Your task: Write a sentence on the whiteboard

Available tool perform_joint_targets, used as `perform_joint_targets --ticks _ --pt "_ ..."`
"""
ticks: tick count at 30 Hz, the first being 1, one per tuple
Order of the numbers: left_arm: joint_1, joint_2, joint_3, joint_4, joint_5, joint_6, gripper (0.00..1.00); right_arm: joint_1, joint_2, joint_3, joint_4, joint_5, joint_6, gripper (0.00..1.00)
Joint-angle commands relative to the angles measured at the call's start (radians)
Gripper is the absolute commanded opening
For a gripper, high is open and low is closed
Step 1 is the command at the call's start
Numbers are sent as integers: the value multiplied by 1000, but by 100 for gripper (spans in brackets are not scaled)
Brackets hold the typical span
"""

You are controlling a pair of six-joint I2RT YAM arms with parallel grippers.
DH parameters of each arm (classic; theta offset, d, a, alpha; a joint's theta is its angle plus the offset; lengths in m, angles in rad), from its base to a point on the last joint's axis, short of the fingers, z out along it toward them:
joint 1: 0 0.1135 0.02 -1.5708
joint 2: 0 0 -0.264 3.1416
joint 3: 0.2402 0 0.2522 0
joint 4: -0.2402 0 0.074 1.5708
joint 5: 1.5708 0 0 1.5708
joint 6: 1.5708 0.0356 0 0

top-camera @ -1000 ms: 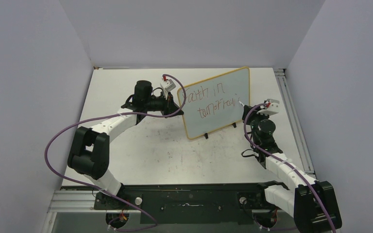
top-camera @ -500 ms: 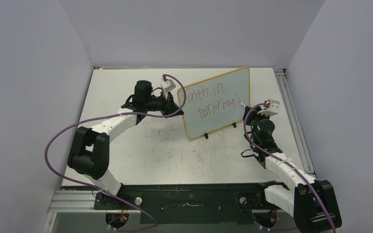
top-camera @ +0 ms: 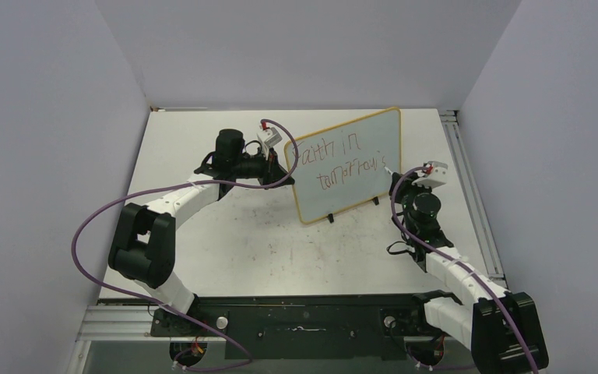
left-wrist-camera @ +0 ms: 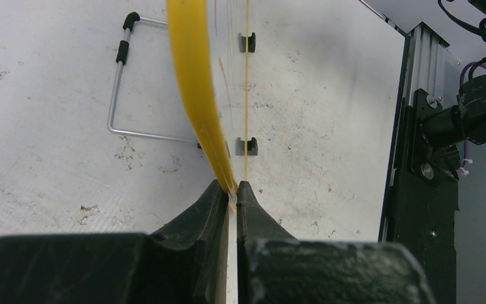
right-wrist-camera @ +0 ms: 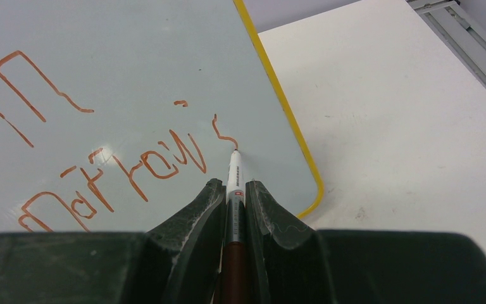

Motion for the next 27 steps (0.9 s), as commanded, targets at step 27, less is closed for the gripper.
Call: perform_joint_targets --ticks 27 --pt "-9 -15 27 -35 15 20 0 90 -117 -56 -86 -287 19 5"
